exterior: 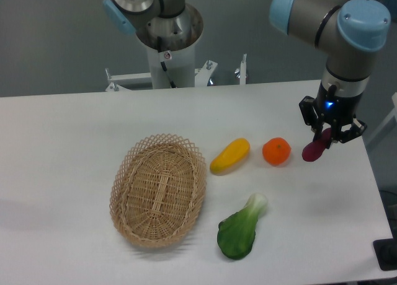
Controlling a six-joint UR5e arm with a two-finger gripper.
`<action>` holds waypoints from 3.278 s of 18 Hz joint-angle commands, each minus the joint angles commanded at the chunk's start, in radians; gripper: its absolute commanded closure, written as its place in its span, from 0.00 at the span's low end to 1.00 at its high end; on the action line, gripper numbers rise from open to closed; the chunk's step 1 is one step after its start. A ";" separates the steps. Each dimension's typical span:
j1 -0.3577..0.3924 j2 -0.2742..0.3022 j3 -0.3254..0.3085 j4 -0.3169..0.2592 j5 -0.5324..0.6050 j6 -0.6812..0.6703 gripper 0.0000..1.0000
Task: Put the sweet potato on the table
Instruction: 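Hold the purple sweet potato in the gripper above the table, then lower the held sweet potato down onto the table surface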
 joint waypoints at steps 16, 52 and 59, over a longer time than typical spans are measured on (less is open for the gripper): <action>-0.008 -0.020 -0.002 0.044 0.000 -0.020 0.72; -0.064 -0.241 -0.227 0.548 0.029 -0.064 0.71; -0.063 -0.241 -0.227 0.549 0.029 -0.066 0.44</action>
